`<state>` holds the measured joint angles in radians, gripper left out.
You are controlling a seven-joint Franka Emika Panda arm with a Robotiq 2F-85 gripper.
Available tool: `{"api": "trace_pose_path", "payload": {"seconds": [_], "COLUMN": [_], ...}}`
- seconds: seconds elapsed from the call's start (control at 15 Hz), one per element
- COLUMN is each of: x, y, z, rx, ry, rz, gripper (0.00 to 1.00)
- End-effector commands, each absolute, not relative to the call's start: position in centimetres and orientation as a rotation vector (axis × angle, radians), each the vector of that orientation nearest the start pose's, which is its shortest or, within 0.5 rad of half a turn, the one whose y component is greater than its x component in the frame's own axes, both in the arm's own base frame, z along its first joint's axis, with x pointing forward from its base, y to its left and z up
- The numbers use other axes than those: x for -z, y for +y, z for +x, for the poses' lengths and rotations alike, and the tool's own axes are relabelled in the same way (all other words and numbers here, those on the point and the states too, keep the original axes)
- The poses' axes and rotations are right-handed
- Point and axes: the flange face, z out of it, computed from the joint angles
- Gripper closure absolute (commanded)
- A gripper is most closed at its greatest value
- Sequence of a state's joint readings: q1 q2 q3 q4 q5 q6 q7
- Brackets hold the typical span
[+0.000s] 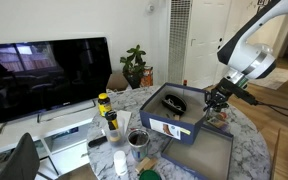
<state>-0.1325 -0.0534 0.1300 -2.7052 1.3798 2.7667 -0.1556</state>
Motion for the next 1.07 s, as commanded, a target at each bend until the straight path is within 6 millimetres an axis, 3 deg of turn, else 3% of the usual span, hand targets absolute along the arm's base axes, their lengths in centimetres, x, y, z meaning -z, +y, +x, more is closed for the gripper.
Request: {"api": "trace_pose_path", "payload": {"seconds": [0.0, 0.07, 0.4, 1.0], "x": [-24.7, -23.9, -22.7, -18.8], "y": [-4.2, -4.3, -4.2, -4.7], "z": [34.8, 36.8, 36.1, 34.3], "rx": [0.197, 0.193, 0.176, 0.122], "ry": [1.318, 1.303, 1.245, 1.293], "rz": [-2.209, -2.219, -2.249, -2.193], "gripper": [0.99, 0.99, 0.99, 0.99]}}
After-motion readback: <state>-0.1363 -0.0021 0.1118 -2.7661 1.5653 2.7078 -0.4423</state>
